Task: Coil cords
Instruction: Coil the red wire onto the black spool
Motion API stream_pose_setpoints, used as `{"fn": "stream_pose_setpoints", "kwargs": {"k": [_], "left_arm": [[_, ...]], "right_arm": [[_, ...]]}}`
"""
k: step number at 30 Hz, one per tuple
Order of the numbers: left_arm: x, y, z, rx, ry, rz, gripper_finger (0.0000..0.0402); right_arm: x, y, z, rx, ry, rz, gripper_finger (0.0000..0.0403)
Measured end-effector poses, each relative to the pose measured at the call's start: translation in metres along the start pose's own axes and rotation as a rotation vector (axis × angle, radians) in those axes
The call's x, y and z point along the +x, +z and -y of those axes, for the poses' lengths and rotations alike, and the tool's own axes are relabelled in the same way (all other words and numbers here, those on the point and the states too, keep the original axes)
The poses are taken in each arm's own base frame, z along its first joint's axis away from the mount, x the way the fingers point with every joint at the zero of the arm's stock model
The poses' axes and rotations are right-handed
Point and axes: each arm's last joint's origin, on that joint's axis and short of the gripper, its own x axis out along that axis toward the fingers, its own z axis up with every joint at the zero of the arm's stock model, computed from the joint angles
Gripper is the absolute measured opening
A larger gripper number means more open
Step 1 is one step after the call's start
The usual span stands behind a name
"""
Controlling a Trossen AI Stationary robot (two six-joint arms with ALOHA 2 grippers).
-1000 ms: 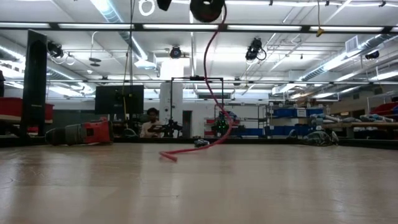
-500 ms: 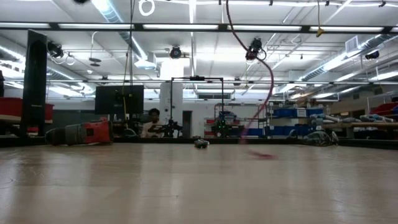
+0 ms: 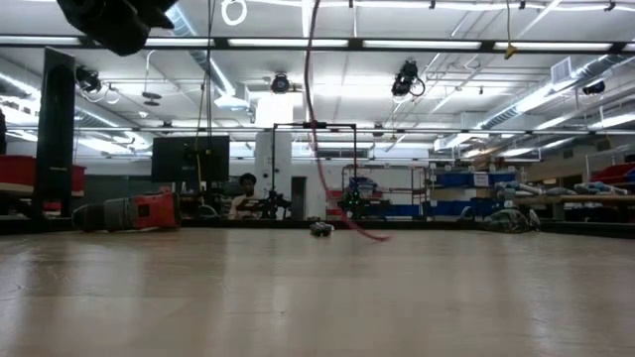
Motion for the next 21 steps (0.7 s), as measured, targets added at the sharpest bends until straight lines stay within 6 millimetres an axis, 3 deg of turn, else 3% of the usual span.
{"fn": "stream_pose_setpoints", "kwargs": {"k": [8,21], "left_arm": [[0.013,0.008,0.014,0.015,-0.114,0.043,0.0000],[0.014,0.008,0.014,0.054,-0.112,0.048,0.0000]], "right_arm": [[0.003,0.008,0.004,0.033,0.025,0.084,0.0114],[0.011,0.008,0.009,0.077,0.079,0.130,0.0114]]}}
